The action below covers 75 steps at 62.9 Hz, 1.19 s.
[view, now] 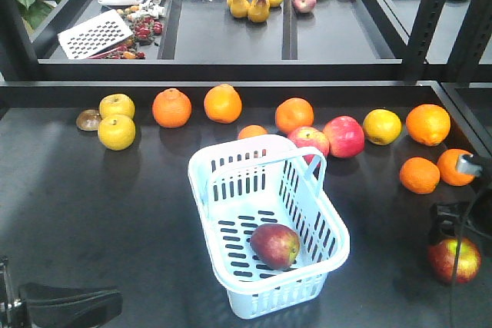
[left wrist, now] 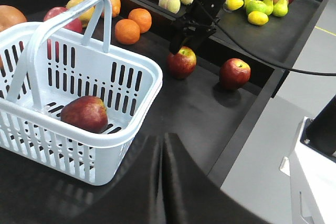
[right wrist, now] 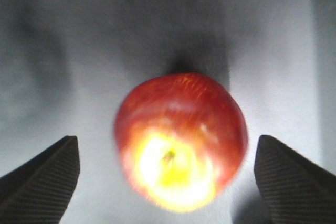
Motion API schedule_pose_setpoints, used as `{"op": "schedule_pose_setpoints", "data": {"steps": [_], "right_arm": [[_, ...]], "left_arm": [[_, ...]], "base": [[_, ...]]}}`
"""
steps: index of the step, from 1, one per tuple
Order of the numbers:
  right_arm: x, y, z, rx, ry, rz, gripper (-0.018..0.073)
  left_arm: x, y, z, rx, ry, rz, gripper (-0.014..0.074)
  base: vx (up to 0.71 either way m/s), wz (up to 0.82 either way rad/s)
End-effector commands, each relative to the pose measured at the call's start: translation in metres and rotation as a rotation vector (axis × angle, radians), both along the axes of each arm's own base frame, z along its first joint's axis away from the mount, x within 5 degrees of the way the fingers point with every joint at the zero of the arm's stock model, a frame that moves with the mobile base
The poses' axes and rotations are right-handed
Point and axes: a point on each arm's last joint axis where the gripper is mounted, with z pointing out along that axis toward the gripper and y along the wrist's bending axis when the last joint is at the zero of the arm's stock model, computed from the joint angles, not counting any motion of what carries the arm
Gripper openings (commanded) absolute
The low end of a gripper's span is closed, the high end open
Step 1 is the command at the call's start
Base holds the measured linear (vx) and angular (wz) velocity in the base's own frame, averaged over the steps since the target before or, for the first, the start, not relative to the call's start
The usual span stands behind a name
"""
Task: Pick three apples into basket with both arms
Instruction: 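Move the right gripper to a second red apple and grasp it, then lower the second red apple into the basket and open the right gripper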
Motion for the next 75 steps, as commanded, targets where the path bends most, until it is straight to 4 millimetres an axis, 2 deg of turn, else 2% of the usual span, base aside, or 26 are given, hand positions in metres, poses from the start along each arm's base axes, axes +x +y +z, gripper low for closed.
{"op": "schedule_pose_setpoints", "data": {"steps": [1,13,20,26,33,41,47,53,61,68,75], "right_arm": [[0.008,-0.003,0.007,-0.019,-0.048,-0.003,0.063],[0.008,-0.002,-0.01,-0.005,-0.004,-0.003,0.0596],[0.008,-0.001,-0.009,0.003,-0.004,-0.009,0.0512],[0.007,0.001,-0.001,0.023,-0.019,-0.018,0.0384],[0.005,0.005,0.021,0.05,-0.064,0.003,0.02],[-0.004,0.016,0.063,0.097,-0.146,0.098,-0.001],[-0.014,0.026,0.097,0.143,-0.219,0.164,-0.001],[-0.031,0.043,0.132,0.247,-0.277,0.211,-0.0007],[-0.054,0.075,0.167,0.37,-0.431,0.301,-0.0005],[-0.073,0.11,0.175,0.474,-0.526,0.382,-0.0004],[-0.08,0.151,0.166,0.525,-0.598,0.419,-0.0004]], "left_arm": [[0.002,0.001,0.004,0.044,-0.036,0.003,-0.0006],[0.002,0.001,0.004,0.044,-0.036,0.003,-0.0006],[0.002,0.001,0.004,0.044,-0.036,0.003,-0.0006],[0.002,0.001,0.004,0.044,-0.036,0.003,-0.0006],[0.002,0.001,0.004,0.044,-0.036,0.003,-0.0006],[0.002,0.001,0.004,0.044,-0.036,0.003,-0.0006],[0.002,0.001,0.004,0.043,-0.035,0.004,-0.0006],[0.002,0.001,0.004,0.043,-0.035,0.004,-0.0006],[0.002,0.001,0.004,0.042,-0.033,-0.001,-0.0006],[0.001,0.001,0.004,0.041,-0.032,-0.003,-0.0006],[0.001,0.001,0.004,0.041,-0.032,-0.003,-0.0006]], "base": [[0.0,0.0],[0.0,0.0],[0.0,0.0],[0.0,0.0],[0.0,0.0],[0.0,0.0],[0.0,0.0],[0.0,0.0],[0.0,0.0],[0.0,0.0],[0.0,0.0]]}}
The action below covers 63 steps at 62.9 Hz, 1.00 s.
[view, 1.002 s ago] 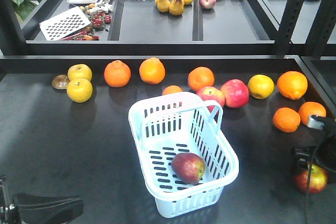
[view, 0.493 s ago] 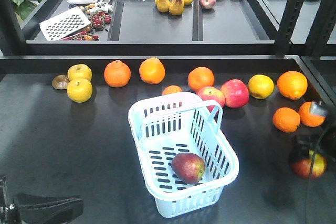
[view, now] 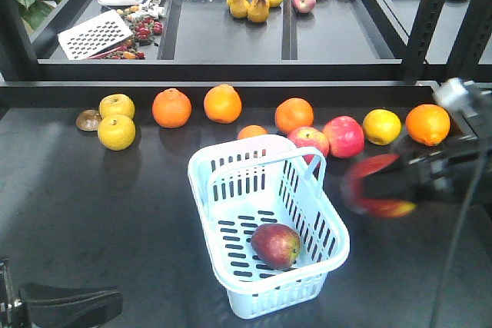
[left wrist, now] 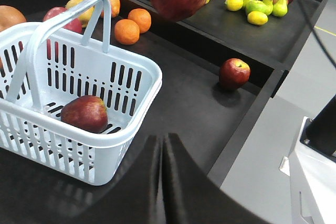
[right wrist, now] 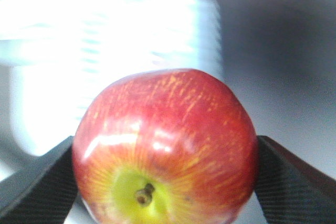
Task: Pick three apples into basket with both arms
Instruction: 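Lower the second red apple into the basket and open the right gripper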
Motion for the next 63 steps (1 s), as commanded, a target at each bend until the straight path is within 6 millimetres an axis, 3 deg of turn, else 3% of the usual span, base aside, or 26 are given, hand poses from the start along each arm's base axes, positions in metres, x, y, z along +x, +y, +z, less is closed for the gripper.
{"op": "schedule_pose_setpoints", "data": {"steps": [1,9,19,27,38,44,63], "right_arm": [[-0.002,0.033,0.009,0.08,-0.132,-0.015,-0.0004],[0.006,0.075,-0.006,0.024,-0.188,0.002,0.0005],[0.018,0.105,-0.023,-0.04,-0.215,0.048,0.0086],[0.031,0.111,-0.035,-0.046,-0.177,0.042,0.0263],[0.038,0.115,-0.04,-0.037,-0.155,0.042,0.0623],[0.038,0.115,-0.04,-0.039,-0.156,0.044,0.0732],[0.037,0.115,-0.04,-0.027,-0.14,0.046,0.0655]], "left_arm": [[0.001,0.001,0.004,0.041,-0.032,-0.003,-0.0006],[0.001,0.001,0.004,0.041,-0.032,-0.003,-0.0006],[0.001,0.001,0.004,0.041,-0.032,-0.003,-0.0006],[0.001,0.001,0.004,0.041,-0.032,-0.003,-0.0006],[0.001,0.001,0.004,0.042,-0.032,-0.003,-0.0006],[0.001,0.001,0.004,0.042,-0.033,-0.002,-0.0006],[0.001,0.001,0.004,0.042,-0.032,-0.003,-0.0006]], "base": [[0.0,0.0],[0.0,0.0],[0.0,0.0],[0.0,0.0],[0.0,0.0],[0.0,0.0],[0.0,0.0]]}}
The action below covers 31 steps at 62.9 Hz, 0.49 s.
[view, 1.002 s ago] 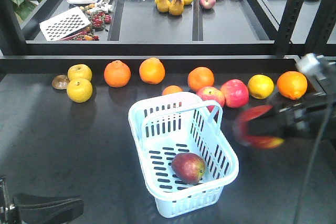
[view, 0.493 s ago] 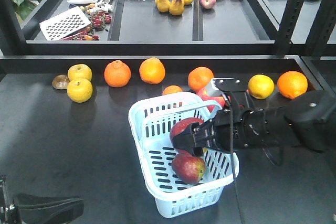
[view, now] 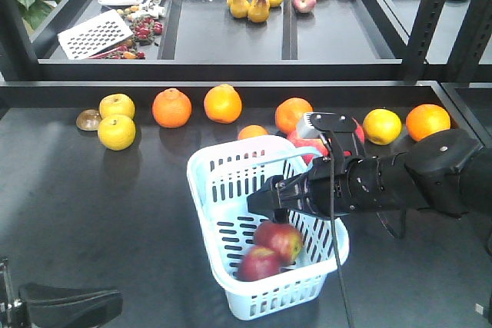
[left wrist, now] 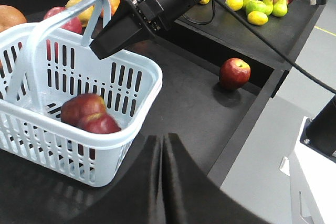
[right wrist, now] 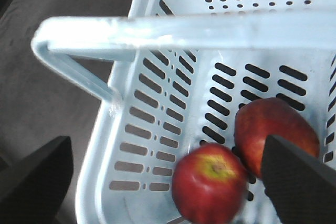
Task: Pick three apples into basket with both arms
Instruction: 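Lower the second red apple into the basket and open the right gripper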
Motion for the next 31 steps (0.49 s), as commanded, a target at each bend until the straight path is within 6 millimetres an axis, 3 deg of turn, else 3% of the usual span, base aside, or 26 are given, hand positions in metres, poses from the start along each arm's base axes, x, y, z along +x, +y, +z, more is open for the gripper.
{"op": "schedule_pose_setpoints", "data": {"steps": [1,10,26,31], "right_arm": [[0.001,0.001,0.022,0.056,-0.044,-0.008,0.0645],[-0.01,0.0,0.031,0.047,-0.019,0.036,0.0479],[-0.039,-0.03,0.061,-0.186,-0.026,-0.03,0.0003],[-0.048,-0.046,0.07,-0.287,-0.038,-0.124,-0.0012]], "left_arm": [[0.001,0.001,0.004,0.042,-0.032,-0.003,-0.0006],[0.001,0.001,0.004,0.042,-0.032,-0.003,-0.0006],[0.001,0.001,0.004,0.042,-0.032,-0.003,-0.0006],[0.001,0.001,0.004,0.042,-0.032,-0.003,-0.0006]], "base": [[0.0,0.0],[0.0,0.0],[0.0,0.0],[0.0,0.0]]}}
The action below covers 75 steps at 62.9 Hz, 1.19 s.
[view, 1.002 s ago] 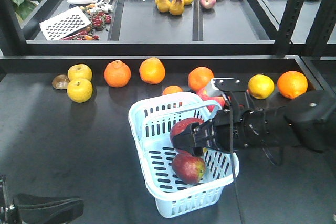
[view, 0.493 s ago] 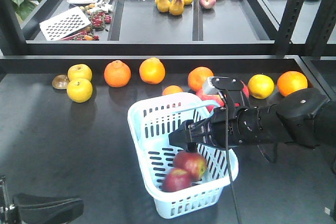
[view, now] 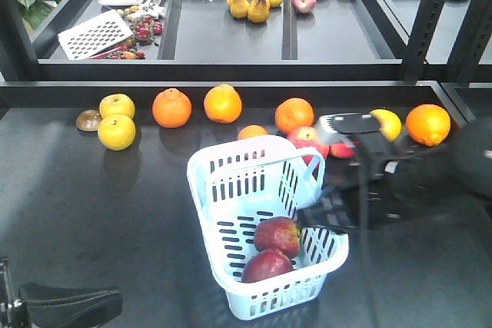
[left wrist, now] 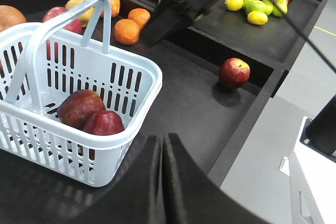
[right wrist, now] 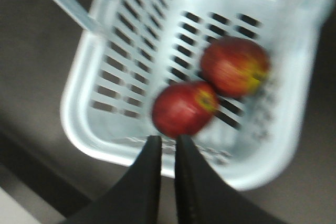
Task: Pick three apples into basket with both arms
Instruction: 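Lower the second red apple into the basket and open the right gripper, then reach the right gripper to the third red apple and grasp it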
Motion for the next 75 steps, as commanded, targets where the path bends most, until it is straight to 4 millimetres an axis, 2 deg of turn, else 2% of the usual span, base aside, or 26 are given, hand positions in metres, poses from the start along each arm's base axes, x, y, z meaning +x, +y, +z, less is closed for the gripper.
{"op": "schedule_pose_setpoints", "data": {"steps": [1,11,20,29,40,48,56,64,75], "right_arm": [[-0.009,-0.02,0.029,-0.103,-0.1,-0.121,-0.0011],[-0.025,-0.054,0.031,-0.33,-0.122,-0.313,-0.0001],[-0.034,-0.072,0.027,-0.459,-0.11,-0.421,0.0044],[-0.032,-0.094,0.025,-0.46,-0.058,-0.534,0.0144],[-0.032,-0.143,0.022,-0.422,0.028,-0.704,0.0345],[-0.037,-0.183,0.009,-0.397,0.174,-0.828,0.0503],[-0.038,-0.216,-0.013,-0.364,0.312,-0.903,0.061],[-0.034,-0.234,-0.031,-0.325,0.378,-0.94,0.0631],[-0.025,-0.239,-0.048,-0.357,0.398,-0.888,0.0617]], "left_arm": [[0.001,0.001,0.004,0.042,-0.032,-0.003,-0.0006],[0.001,0.001,0.004,0.042,-0.032,-0.003,-0.0006],[0.001,0.001,0.004,0.042,-0.032,-0.003,-0.0006],[0.002,0.001,0.004,0.043,-0.033,0.0,-0.0006],[0.002,0.001,0.004,0.043,-0.034,-0.001,-0.0006],[0.002,0.001,0.004,0.043,-0.034,-0.001,-0.0006],[0.002,0.001,0.004,0.043,-0.034,-0.001,-0.0006],[0.002,0.001,0.004,0.045,-0.037,0.002,-0.0006],[0.003,0.001,0.004,0.048,-0.041,0.016,-0.0006]], "base": [[0.0,0.0],[0.0,0.0],[0.0,0.0],[0.0,0.0],[0.0,0.0],[0.0,0.0],[0.0,0.0],[0.0,0.0],[0.0,0.0]]}}
